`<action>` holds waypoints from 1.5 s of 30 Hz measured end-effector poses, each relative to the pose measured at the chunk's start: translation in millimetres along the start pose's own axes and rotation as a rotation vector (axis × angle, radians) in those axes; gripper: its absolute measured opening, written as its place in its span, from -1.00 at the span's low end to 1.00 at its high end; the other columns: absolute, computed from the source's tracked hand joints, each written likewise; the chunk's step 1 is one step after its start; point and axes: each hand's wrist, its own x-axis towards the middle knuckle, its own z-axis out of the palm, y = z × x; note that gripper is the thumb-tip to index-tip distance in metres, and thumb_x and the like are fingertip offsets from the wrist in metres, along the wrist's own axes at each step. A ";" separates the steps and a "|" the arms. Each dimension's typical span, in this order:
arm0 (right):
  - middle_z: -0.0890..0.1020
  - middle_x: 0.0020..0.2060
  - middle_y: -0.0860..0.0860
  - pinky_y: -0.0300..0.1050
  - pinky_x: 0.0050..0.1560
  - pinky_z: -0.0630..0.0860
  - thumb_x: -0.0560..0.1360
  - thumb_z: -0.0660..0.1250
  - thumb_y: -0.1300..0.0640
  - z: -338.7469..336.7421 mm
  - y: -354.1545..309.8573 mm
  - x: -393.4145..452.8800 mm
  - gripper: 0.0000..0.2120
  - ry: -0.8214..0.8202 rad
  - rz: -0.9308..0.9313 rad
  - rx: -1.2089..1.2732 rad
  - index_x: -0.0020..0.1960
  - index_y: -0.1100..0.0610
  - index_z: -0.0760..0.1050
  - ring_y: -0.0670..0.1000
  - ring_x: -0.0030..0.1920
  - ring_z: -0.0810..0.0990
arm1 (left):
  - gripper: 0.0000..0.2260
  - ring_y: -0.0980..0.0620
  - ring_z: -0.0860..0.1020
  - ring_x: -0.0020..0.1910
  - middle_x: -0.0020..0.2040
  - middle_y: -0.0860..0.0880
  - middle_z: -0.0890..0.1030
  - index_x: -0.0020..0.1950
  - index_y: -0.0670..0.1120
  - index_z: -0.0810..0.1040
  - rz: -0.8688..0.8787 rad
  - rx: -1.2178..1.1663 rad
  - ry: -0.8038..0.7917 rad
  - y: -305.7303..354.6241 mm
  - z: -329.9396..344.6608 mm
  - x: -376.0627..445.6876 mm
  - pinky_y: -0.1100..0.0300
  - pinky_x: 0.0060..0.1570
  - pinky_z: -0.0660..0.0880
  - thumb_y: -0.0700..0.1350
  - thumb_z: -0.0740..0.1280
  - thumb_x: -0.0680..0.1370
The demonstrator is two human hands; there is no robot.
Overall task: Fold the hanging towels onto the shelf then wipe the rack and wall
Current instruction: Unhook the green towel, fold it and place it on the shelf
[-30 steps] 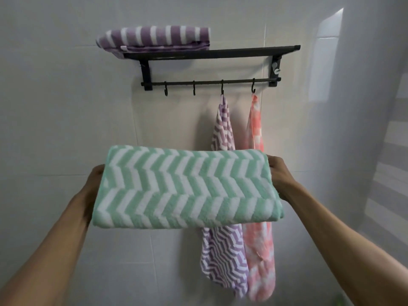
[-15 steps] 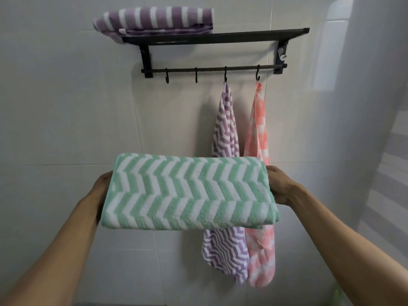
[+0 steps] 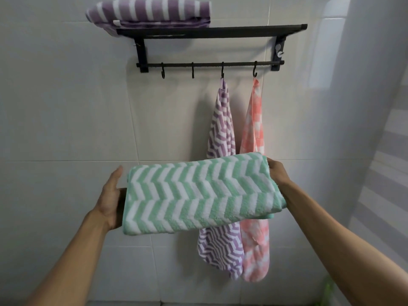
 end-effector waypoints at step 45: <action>0.73 0.01 0.16 0.07 -0.30 0.66 0.50 0.45 -0.08 70.2 -33.0 -57.6 -0.58 -0.247 0.278 0.335 0.24 0.15 0.53 0.21 -0.11 0.75 | -0.50 -0.06 0.68 0.07 0.16 -0.02 0.67 0.36 0.09 0.48 0.331 0.322 0.070 58.1 -47.6 20.5 0.01 0.01 0.62 0.33 0.20 0.53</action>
